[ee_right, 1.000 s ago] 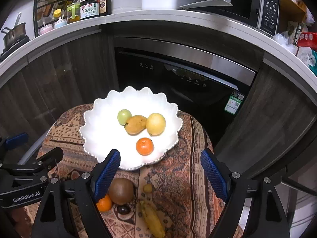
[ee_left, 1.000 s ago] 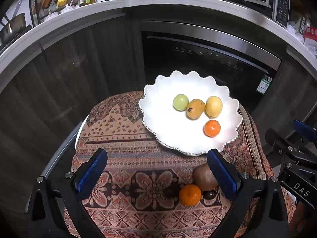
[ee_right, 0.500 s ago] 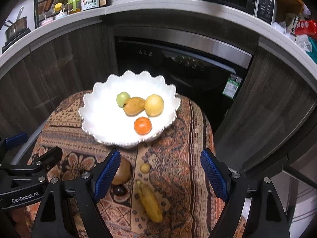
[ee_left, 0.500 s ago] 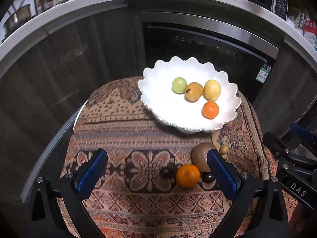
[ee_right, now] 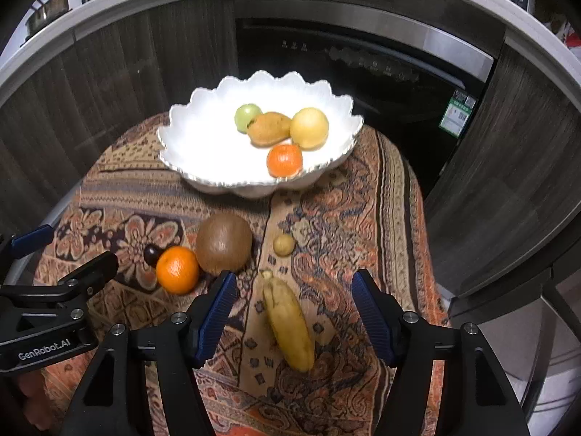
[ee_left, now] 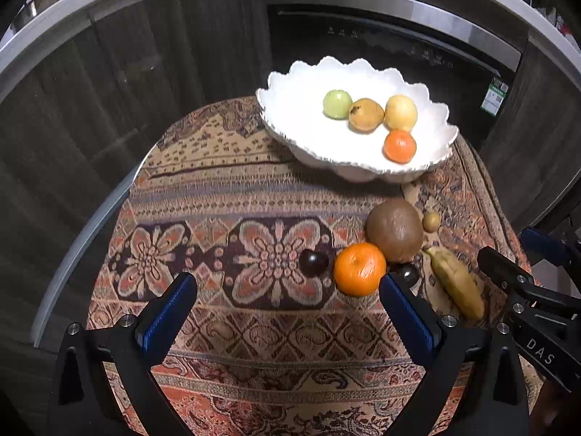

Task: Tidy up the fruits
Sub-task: 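Withdraw both tools from the bowl toward the remaining fruit, then grasp the banana with the right tool while the left tool grasps the orange, then carry the orange and banana over the white bowl and open both tools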

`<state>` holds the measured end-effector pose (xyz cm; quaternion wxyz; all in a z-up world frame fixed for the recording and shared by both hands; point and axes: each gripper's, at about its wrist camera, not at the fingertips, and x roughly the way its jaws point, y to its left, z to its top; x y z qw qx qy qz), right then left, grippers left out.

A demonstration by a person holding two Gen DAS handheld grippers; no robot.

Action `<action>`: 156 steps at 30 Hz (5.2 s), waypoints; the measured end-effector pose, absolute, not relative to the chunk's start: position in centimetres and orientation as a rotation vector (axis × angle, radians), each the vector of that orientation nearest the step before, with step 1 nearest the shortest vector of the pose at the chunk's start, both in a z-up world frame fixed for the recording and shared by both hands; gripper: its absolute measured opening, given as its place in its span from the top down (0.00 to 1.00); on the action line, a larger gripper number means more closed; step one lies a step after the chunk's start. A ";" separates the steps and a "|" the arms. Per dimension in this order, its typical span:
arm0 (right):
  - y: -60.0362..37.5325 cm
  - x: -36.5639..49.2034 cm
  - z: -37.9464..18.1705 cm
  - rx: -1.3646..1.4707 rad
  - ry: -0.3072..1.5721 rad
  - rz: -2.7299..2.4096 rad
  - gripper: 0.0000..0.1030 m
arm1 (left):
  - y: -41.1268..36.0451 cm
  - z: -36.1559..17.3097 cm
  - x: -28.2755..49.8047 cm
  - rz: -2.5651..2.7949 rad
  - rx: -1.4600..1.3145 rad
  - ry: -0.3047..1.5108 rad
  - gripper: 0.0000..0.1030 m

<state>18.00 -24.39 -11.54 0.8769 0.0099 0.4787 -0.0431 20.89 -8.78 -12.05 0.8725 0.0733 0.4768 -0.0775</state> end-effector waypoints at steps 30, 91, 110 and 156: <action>-24.2 18.6 -19.2 0.015 1.132 -0.018 0.65 | -8.8 -17.5 20.7 -0.120 0.172 1.087 0.01; -27.2 17.7 -15.9 0.141 1.009 -0.074 0.70 | -13.2 -18.3 22.8 -0.321 0.122 1.108 0.58; -25.8 17.6 -12.2 0.117 0.966 -0.072 0.70 | -11.6 -13.7 22.6 -0.293 0.127 1.049 0.58; -29.6 34.1 -13.1 0.231 0.967 -0.122 0.64 | -14.5 -13.1 39.1 -0.356 0.118 1.021 0.37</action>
